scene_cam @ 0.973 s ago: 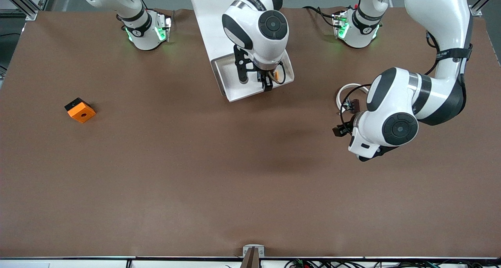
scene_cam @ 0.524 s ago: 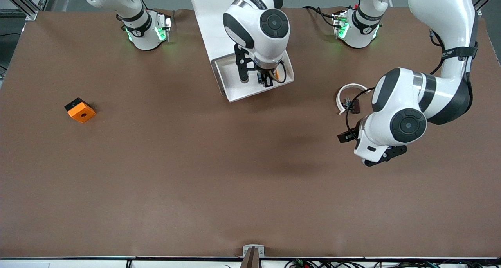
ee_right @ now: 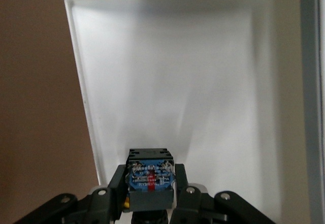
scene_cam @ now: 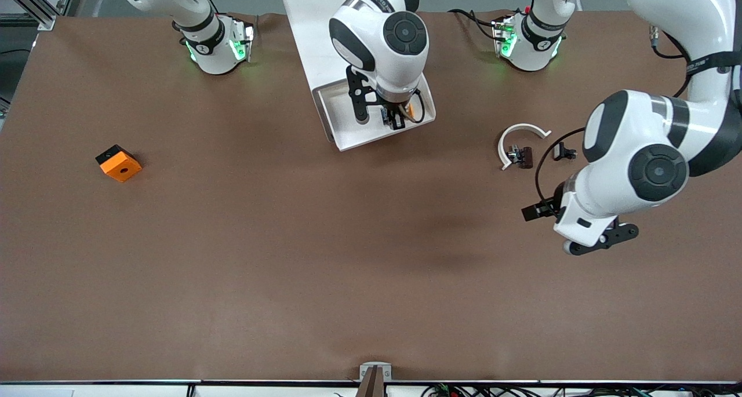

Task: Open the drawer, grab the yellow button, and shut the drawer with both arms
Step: 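Carry the orange button toward the orange block with the right gripper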

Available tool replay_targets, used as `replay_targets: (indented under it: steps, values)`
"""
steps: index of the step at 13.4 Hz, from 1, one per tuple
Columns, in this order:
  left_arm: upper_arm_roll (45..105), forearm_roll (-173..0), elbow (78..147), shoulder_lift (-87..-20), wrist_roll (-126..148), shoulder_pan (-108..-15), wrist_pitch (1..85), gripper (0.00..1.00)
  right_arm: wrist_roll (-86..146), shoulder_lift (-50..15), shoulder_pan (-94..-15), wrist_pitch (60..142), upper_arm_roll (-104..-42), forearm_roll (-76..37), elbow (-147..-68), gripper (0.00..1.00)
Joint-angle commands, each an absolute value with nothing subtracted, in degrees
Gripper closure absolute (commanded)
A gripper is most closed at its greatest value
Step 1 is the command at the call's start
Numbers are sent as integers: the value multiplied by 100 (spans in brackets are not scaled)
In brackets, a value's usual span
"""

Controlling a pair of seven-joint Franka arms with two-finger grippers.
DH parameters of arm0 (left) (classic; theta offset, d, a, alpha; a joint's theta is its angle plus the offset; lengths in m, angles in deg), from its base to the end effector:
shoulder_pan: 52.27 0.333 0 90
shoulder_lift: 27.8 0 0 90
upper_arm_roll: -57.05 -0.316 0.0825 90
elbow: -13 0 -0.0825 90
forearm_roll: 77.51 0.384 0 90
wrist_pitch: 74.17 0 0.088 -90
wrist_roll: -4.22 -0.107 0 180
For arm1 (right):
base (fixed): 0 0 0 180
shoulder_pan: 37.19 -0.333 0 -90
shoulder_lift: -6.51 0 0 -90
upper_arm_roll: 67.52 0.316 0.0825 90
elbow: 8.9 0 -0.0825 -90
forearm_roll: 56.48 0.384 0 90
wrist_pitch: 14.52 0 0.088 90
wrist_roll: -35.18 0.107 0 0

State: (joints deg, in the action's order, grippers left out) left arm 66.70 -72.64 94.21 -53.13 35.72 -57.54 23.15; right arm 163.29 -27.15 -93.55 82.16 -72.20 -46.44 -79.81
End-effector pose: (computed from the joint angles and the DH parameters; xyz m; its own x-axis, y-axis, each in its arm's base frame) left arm 0.6544 -0.1473 0.4365 0.9511 0.2818 -0.1262 0.2721 -0.9582 -0.0889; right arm 0.4156 0.5747 0.4171 0.2122 -0.9771 -0.0134 -0.9600 -0.2111 0.1839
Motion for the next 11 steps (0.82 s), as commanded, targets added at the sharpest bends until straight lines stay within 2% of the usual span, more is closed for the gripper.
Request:
replay_targets:
  steps: [1,6,11]
  values:
    - [6716,-7206,9421,-5267,3297,-5614,2418,0,15956,-2506,-9213,8137,-7245,-4681,-7894,100]
    - [6707,-7232,9421,-5241,3208,-5561,2418,0,14736,-2162,-8669,7865,-7253,-4672,-7894,100]
    - [6742,-7250,9421,-5126,2655,-5386,2410,0,12532,-1864,-8027,7338,-7280,-4908,-7938,100]
